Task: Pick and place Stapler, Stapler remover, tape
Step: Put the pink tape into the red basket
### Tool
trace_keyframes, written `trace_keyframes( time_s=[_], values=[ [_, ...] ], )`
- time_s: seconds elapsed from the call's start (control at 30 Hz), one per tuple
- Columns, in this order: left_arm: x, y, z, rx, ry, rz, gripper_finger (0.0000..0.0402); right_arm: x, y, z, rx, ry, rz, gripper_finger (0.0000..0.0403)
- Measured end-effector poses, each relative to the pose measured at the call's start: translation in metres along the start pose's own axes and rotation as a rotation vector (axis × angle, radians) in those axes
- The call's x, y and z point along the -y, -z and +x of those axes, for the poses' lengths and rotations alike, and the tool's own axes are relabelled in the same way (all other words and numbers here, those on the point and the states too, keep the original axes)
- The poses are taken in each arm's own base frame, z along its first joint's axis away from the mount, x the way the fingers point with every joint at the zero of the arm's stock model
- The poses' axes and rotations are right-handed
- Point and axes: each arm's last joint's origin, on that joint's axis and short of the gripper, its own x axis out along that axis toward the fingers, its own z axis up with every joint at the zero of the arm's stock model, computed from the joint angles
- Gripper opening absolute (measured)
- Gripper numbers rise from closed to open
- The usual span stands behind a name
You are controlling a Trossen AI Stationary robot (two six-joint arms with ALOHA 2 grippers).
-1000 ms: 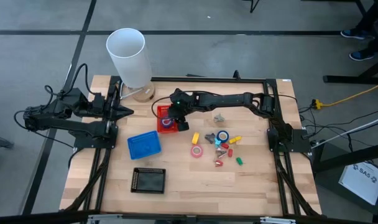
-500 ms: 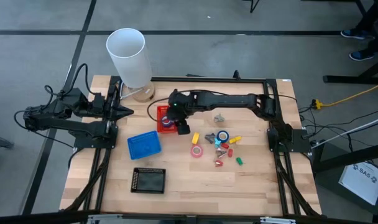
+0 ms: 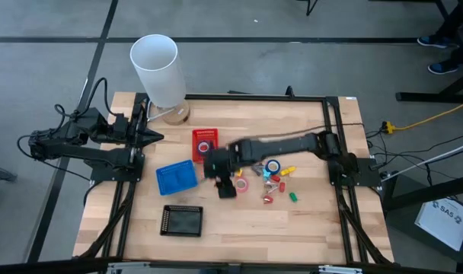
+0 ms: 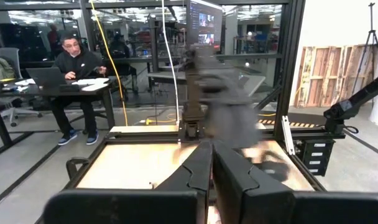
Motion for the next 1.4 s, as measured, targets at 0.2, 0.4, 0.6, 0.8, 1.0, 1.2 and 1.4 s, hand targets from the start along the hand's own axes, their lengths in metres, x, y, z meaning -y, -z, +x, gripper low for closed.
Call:
trace_keyframes(
  time_s=[0.2, 0.4, 0.6, 0.8, 1.0, 1.2, 1.4],
  values=[
    [0.000, 0.000, 0.000, 0.000, 0.000, 0.000, 0.0012, -0.054, 0.019, 0.025, -0.049, 0.108, -0.046, 0.0179],
    [0.000, 0.000, 0.000, -0.001, 0.000, 0.000, 0.0009, -0.083, 0.026, 0.029, -0.065, 0.085, -0.091, 0.0179],
    [0.000, 0.000, 0.000, 0.000, 0.000, 0.000, 0.0010, -0.084, 0.037, 0.028, -0.176, 0.102, -0.059, 0.0179],
    [0.000, 0.000, 0.000, 0.000, 0.000, 0.000, 0.0011, -0.081, 0.047, 0.026, -0.282, 0.120, -0.064, 0.0179],
    [0.000, 0.000, 0.000, 0.000, 0.000, 0.000, 0.0009, -0.072, 0.056, 0.021, -0.372, 0.292, -0.097, 0.0179],
    [0.000, 0.000, 0.000, 0.000, 0.000, 0.000, 0.0013, -0.062, 0.060, 0.014, -0.436, 0.327, -0.099, 0.0179],
    [0.000, 0.000, 0.000, 0.000, 0.000, 0.000, 0.0008, -0.062, 0.063, -0.005, -0.375, 0.309, -0.129, 0.0179]
  ],
)
